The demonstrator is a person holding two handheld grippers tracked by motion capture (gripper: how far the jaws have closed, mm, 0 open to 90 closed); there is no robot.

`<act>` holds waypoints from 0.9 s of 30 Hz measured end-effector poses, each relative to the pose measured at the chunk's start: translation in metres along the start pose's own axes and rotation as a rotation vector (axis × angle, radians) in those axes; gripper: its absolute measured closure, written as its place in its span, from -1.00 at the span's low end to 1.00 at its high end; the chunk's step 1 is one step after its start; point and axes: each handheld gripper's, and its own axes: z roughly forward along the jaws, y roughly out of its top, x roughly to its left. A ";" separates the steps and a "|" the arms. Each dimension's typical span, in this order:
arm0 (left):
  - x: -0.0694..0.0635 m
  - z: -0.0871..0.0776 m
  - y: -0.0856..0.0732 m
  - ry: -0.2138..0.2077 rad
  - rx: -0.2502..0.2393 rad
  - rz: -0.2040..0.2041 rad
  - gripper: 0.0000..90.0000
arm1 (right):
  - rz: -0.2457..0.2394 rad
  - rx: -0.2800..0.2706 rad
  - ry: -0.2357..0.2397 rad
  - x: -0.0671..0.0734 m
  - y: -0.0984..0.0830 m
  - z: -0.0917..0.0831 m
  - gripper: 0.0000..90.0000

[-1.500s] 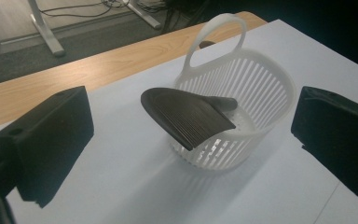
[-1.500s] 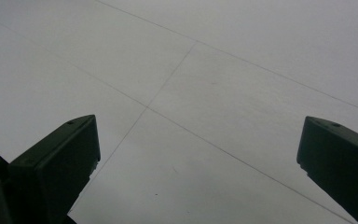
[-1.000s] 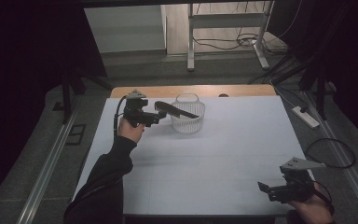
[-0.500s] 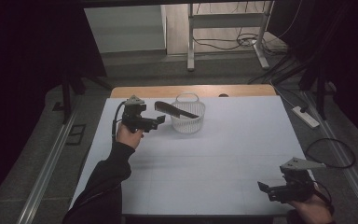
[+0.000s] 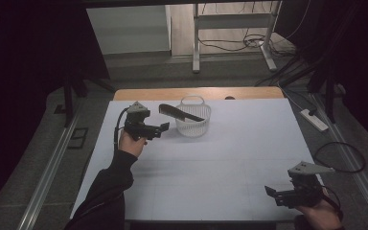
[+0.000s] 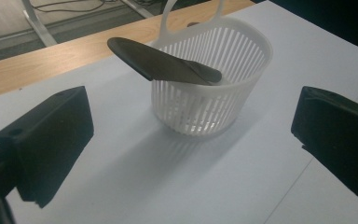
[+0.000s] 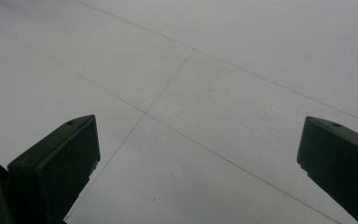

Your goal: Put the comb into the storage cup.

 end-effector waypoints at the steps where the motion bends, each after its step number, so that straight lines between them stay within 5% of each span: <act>1: 0.000 0.000 -0.001 0.000 0.001 -0.003 -1.00 | -0.001 0.000 0.000 0.000 0.000 0.000 -1.00; 27: -0.012 -0.020 -0.013 -0.026 0.004 -0.023 -1.00 | -0.014 -0.003 -0.002 0.001 0.000 0.000 -1.00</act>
